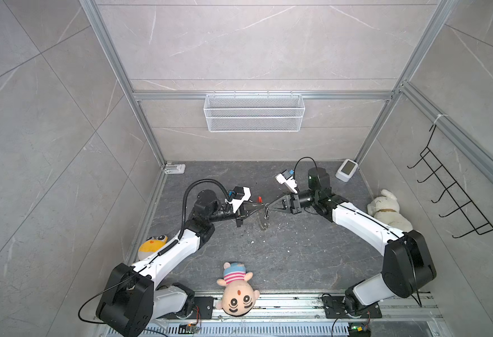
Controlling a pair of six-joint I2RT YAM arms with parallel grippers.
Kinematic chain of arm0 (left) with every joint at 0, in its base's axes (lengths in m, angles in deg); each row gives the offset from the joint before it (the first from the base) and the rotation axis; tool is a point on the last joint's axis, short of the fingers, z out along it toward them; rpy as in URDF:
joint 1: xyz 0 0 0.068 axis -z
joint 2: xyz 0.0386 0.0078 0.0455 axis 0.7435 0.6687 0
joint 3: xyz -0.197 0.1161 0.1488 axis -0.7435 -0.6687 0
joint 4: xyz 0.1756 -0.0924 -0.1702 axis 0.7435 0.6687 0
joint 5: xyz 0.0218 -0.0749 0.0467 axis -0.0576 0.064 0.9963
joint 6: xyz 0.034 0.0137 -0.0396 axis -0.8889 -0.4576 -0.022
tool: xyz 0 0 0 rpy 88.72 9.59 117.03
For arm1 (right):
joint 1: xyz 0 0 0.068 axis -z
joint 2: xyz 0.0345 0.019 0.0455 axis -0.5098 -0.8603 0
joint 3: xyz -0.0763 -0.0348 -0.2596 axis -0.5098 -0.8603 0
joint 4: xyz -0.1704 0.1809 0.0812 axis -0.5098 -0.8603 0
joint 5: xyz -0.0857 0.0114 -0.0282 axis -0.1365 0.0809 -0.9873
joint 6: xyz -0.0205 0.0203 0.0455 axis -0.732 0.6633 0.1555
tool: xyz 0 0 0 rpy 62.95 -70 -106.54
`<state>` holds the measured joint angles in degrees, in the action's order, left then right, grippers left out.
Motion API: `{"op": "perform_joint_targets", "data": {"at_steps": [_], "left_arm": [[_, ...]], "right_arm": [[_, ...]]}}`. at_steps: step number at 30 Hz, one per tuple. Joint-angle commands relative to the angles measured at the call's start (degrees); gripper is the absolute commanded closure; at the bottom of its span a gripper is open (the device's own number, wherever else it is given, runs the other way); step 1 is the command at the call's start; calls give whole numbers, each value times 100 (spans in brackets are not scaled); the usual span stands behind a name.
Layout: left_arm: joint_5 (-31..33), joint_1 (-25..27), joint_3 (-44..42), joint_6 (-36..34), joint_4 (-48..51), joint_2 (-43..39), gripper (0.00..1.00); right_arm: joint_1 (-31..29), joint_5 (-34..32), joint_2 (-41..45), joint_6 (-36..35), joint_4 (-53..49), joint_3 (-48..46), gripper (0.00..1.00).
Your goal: Put the keys on the keyring
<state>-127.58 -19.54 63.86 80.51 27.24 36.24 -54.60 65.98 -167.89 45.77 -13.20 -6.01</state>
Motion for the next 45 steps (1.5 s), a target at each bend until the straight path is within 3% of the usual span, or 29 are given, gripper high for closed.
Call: {"op": "perform_joint_targets", "data": {"at_steps": [1,12,26,34,38,45], "left_arm": [[-465,75,109,97,-879,-193,100],[-430,73,96,382,-1342,-201,100],[-325,34,61,468,-1429,-131,100],[-218,43,-3,267,-1034,52,100],[-175,41,-128,461,-1301,181,100],[-117,35,-187,670,-1499,243,100]], "right_arm": [[100,-276,-278,224,296,-191,100],[106,-222,-558,590,946,-489,100],[109,-272,-220,549,761,-560,100],[109,-998,674,-197,-463,-186,100],[184,-2121,808,-901,-1716,-4,100],[388,-3353,550,-1049,-2574,-468,100]]}}
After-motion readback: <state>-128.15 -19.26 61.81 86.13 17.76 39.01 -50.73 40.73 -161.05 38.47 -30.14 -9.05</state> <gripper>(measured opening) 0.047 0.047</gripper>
